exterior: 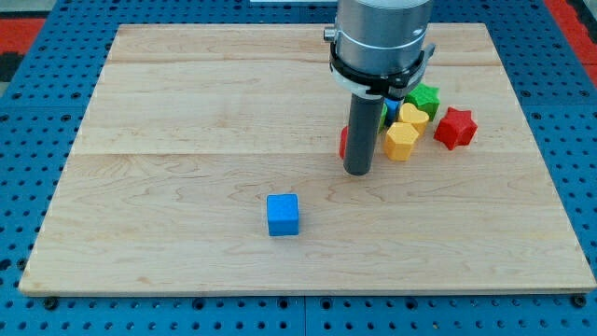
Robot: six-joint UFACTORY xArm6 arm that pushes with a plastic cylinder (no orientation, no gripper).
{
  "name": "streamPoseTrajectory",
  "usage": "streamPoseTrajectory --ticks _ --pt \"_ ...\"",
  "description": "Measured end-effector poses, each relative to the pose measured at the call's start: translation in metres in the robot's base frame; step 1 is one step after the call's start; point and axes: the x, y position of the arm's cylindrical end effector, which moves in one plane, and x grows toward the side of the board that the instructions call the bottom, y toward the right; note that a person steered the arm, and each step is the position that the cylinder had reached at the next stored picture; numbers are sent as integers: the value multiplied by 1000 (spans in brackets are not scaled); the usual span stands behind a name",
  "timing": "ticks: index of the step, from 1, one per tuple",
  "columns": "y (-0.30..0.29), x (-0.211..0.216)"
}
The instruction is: Move the blue cube towards the group of blocks
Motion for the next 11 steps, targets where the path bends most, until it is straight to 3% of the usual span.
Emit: streamPoseTrajectory --ticks 2,4,5,6,7,9,11 --pt "-24 -1" --pt "19 -19" --pt "-48 20" --pt "-129 12" --pt "-156 57" --pt "-10 77" --pt "58 51"
